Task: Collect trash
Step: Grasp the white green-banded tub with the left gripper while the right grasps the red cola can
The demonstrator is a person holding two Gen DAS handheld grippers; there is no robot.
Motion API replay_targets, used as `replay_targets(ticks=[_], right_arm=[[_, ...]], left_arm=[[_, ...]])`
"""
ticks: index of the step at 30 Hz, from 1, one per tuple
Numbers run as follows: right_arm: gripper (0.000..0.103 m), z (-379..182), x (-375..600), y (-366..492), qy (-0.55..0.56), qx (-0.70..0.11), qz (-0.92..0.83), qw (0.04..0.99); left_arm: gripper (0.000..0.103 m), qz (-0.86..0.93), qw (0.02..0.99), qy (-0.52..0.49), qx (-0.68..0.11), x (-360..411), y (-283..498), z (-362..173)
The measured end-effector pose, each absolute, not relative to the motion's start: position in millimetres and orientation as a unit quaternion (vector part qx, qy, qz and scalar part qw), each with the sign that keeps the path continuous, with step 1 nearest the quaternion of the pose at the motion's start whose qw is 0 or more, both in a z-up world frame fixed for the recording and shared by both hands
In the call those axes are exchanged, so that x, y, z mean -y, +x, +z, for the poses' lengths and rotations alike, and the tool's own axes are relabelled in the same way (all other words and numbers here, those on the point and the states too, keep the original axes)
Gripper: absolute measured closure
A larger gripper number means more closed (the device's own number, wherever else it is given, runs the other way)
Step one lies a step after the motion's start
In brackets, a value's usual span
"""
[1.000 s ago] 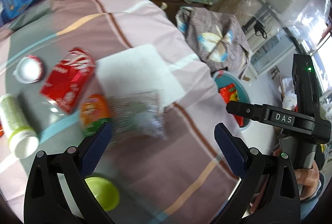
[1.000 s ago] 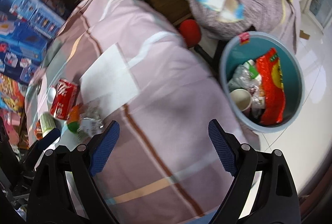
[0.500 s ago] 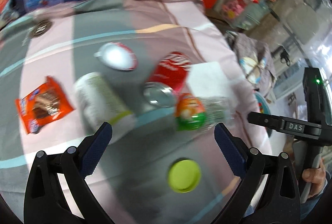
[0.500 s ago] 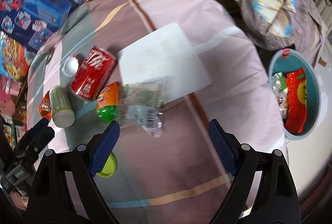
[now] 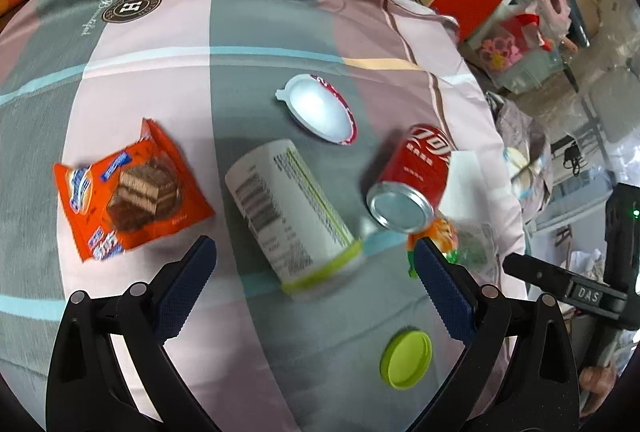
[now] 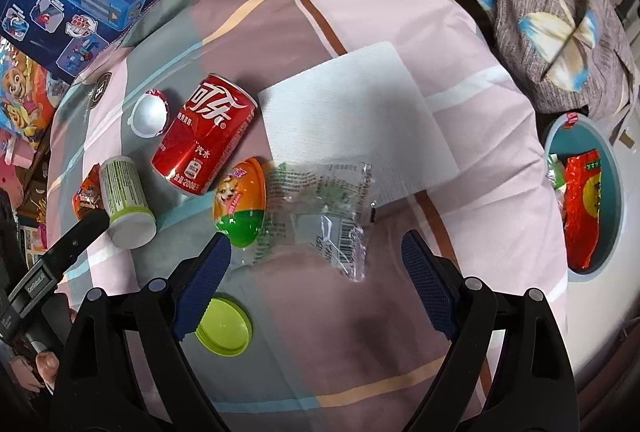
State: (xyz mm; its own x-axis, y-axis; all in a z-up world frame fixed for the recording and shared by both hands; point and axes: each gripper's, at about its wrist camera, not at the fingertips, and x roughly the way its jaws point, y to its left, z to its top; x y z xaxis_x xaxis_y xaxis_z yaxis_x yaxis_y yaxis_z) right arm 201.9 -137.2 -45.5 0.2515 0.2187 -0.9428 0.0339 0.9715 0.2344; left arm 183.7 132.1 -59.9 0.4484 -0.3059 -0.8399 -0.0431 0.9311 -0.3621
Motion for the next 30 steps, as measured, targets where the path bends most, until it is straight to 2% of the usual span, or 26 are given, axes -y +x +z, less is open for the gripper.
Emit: replay_targets(ticks=[5, 7, 9, 12, 27, 30], right_arm=[[0.02, -45, 131, 218, 0.106, -0.608, 0.056, 0.785], [0.02, -44, 125, 227, 0.104, -0.607, 0.058, 0.786], [0.02, -45, 116, 235, 0.103, -0.607, 0.065, 0.785], [0.02, -48, 103, 244, 0.101, -0.607, 0.072, 0.785], [0.02, -89, 51, 291, 0.143, -0.624, 0.125, 0.758], [0.033, -98, 49, 295, 0.146, -0.627, 0.134, 0.753]], left_arm=[[0.007, -0.076, 0.832, -0.148, -0.53, -123, 196, -71], [0.012, -0.077, 0.827, -0.146, -0.537, -121, 200, -78], [0.036, -0.076, 0.826, -0.138, -0.541, -118, 202, -84], [0.041, -0.083, 0.836, -0.124, -0.529, -116, 198, -83], [0.041, -0.108, 0.832, -0.128, -0.529, -130, 204, -93], [0.04, -0.106, 0.832, -0.13, -0.529, -130, 205, -93]])
